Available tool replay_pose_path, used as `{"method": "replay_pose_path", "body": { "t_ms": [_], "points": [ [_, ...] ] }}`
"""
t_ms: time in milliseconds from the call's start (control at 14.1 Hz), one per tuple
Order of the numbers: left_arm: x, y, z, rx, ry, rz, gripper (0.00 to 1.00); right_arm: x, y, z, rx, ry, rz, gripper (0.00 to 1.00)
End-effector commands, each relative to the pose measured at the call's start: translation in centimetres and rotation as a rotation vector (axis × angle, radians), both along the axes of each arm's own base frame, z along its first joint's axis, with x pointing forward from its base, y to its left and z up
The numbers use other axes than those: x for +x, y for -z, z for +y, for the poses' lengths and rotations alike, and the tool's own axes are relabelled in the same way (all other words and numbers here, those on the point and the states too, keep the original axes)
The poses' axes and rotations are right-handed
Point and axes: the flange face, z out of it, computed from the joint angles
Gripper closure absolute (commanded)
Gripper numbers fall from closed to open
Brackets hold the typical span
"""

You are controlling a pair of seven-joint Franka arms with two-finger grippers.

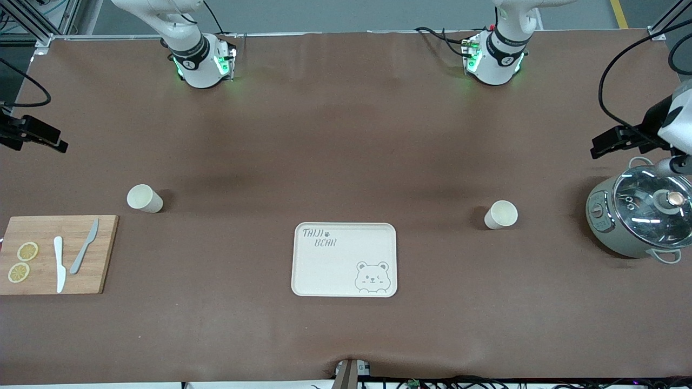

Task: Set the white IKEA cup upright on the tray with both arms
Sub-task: 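Move the left gripper toward the white cup beside the pot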

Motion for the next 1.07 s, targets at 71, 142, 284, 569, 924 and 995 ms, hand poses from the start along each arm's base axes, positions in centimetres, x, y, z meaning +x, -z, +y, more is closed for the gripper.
{"method": "replay_pose_path", "body": {
  "t_ms": [71,142,284,569,924,995],
  "points": [
    [0.1,4.4,-0.2,-0.008,-0.011,-0.005,0.00,1.0,0.7,-0.2,0.006,-0.001,0.002,0.00],
    [0.0,6.0,-0.3,-0.008,-0.009,0.002,0.00,1.3,1.5,-0.5,0.010,0.006,0.015,0.00],
    [-0.3,9.2,-0.6,-0.008,-0.001,0.015,0.00,3.5,5.5,-0.4,0.025,0.002,0.086,0.00],
    [0.3,16.5,-1.7,-0.018,0.011,-0.018,0.00,3.9,7.5,-2.0,0.027,0.038,0.127,0.00],
    [2.4,24.5,-3.7,-0.035,0.044,0.038,0.00,5.0,13.3,-6.5,0.044,0.112,0.219,0.00],
    [2.7,25.9,-3.7,-0.038,0.043,0.038,0.00,5.1,13.5,-6.8,0.041,0.103,0.215,0.00]
  ]
}}
